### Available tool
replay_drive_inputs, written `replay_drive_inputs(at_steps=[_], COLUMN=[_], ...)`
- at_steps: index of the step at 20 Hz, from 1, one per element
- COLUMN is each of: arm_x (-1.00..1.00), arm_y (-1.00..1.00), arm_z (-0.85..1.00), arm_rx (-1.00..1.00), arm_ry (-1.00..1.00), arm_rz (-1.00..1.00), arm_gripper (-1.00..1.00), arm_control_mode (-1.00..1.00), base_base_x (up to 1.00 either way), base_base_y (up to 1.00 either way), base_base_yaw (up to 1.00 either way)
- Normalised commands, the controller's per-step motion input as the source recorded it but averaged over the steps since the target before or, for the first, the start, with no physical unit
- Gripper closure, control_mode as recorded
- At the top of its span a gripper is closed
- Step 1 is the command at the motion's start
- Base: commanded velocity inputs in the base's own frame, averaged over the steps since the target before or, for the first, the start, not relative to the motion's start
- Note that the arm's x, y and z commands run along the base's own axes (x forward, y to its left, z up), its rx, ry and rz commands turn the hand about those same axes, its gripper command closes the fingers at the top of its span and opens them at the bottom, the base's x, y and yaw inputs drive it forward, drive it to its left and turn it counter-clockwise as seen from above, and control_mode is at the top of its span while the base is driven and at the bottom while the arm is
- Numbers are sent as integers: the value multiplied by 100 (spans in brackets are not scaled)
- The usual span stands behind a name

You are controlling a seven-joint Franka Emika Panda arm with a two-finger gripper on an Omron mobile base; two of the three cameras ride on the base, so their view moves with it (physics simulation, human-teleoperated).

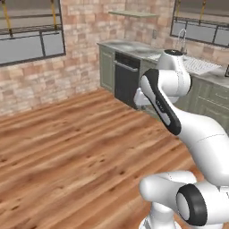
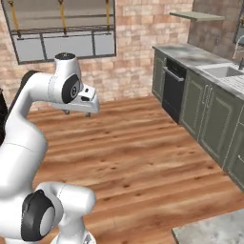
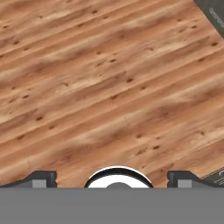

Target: Place the two vegetables and bowl onto the tray for setting up a vegetable dip station.

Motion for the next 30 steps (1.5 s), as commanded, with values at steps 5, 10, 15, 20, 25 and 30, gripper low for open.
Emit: replay_drive_inputs(at_steps=[5,10,15,20,25,30], arm_x=[0,0,0,0,0,0], arm_y=[0,0,0,0,0,0], arm_z=[0,0,0,0,0,0], arm_rx=[0,0,0,0,0,0], arm_ry=[0,0,0,0,0,0], arm_rz=[0,0,0,0,0,0], arm_gripper=[-100,-100,-100,-100,-100,-100], arm_control_mode=[100,100,100,100,100,100], base_base_x=[42,38,41,44,51,58], base_base_y=[26,24,24,24,25,27], base_base_yaw=[-53,-58,-54,-51,-39,-29])
